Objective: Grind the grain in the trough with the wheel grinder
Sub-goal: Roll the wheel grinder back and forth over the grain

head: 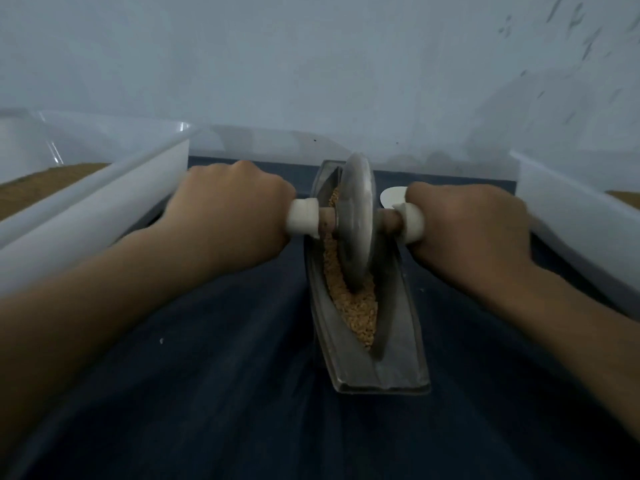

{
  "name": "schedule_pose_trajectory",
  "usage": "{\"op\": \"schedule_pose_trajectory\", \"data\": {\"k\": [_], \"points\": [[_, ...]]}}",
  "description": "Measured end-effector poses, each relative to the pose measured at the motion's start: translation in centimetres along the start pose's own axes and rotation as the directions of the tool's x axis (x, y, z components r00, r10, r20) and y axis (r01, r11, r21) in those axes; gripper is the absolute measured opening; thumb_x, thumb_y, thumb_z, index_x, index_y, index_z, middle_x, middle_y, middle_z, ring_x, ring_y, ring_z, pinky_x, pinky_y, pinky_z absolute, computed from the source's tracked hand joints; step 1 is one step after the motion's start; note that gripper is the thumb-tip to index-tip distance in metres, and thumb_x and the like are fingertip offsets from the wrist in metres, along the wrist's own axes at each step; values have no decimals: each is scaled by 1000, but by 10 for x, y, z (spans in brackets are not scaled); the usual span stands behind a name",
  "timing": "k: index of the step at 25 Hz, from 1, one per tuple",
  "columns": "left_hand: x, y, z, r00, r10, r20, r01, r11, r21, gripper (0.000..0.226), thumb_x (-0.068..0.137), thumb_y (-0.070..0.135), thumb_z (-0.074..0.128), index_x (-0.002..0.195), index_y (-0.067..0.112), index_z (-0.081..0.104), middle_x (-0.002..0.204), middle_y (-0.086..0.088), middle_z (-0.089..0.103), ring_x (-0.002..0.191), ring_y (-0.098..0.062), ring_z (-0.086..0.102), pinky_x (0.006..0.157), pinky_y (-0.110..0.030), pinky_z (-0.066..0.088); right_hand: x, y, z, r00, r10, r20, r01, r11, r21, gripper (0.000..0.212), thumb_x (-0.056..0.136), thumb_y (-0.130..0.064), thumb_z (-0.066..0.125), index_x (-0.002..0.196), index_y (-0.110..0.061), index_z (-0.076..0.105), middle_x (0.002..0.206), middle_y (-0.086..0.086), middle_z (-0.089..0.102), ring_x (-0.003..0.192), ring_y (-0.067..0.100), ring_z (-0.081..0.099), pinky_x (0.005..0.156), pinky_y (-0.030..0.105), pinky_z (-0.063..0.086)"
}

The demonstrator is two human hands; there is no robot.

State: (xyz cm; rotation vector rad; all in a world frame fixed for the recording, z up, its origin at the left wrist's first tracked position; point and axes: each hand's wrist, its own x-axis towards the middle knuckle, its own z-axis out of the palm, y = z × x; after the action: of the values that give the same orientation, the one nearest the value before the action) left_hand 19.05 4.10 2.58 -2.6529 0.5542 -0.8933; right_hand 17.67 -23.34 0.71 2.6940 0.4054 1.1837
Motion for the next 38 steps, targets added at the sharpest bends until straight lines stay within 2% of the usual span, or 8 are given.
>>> {"op": "schedule_pose_trajectory", "data": {"k": [5, 11, 19, 25, 30, 33, 35, 38], "points": [[51, 14, -7, 971, -136, 196, 141, 990, -12, 18, 87, 37, 60, 98, 24, 66, 79, -1, 54, 66, -22, 50, 59, -34, 40, 37, -9, 8, 931, 197, 307, -212, 977, 16, 17, 90, -40, 64, 92, -25, 59, 83, 1, 64, 77, 29, 60, 59, 32, 36], [-22, 11, -14, 981, 5, -193, -5, 1000, 0, 26, 60, 25, 67, 62, 21, 41, 47, 2, 32, 42, -15, 16, 51, -17, 10, -29, 0, -24, 1000, 1, 21, -3, 998, 69, 24, 64, -31, 68, 70, -26, 45, 57, -16, 12, 49, 18, 21, 52, 17, 9], [47, 15, 7, 973, -187, 132, 191, 982, -15, 15, 89, 33, 59, 96, 22, 65, 76, -2, 45, 65, -24, 45, 59, -34, 36, 50, -10, 9, 936, 175, 305, -180, 984, -9, 14, 89, -40, 65, 89, -26, 61, 70, -4, 45, 69, 23, 45, 58, 30, 33], [-19, 6, -4, 987, 8, -159, -9, 1000, -2, 26, 68, 41, 61, 64, 32, 37, 56, 9, 14, 46, -11, 5, 51, -13, 10, -12, 1, -26, 993, -87, 74, 81, 993, 81, 12, 70, -42, 50, 71, -31, 45, 52, -13, 30, 44, 12, 21, 47, 19, 21], [21, 15, 21, 980, -194, 47, 195, 981, -22, 10, 86, 34, 59, 88, 26, 65, 70, 0, 48, 63, -30, 56, 55, -32, 36, 36, -12, 3, 981, 86, 174, -81, 996, -33, 18, 82, -34, 68, 77, -23, 55, 63, 0, 43, 60, 28, 50, 51, 25, 22], [50, 14, 11, 969, -195, 151, 207, 976, -72, 18, 88, 29, 58, 102, 22, 67, 91, -8, 59, 81, -32, 61, 64, -37, 40, 52, -14, 4, 949, 131, 285, -135, 991, -7, 19, 87, -39, 65, 85, -21, 62, 73, 1, 50, 74, 31, 56, 56, 29, 32], [36, 10, 1, 974, -125, 187, 146, 984, -104, 14, 84, 34, 59, 93, 26, 65, 80, -1, 52, 70, -27, 53, 61, -35, 40, 34, -9, -5, 961, 93, 261, -94, 996, -8, 18, 85, -37, 67, 79, -24, 56, 67, -3, 50, 62, 27, 50, 51, 27, 34], [-13, 5, -4, 999, 27, 28, -23, 990, -139, 17, 68, 45, 56, 65, 33, 44, 59, 10, 41, 50, -21, 44, 47, -26, 34, -9, -3, -16, 995, -27, 96, 24, 999, 30, 19, 75, -40, 58, 72, -29, 43, 53, -8, 37, 44, 22, 34, 45, 23, 30]]}}
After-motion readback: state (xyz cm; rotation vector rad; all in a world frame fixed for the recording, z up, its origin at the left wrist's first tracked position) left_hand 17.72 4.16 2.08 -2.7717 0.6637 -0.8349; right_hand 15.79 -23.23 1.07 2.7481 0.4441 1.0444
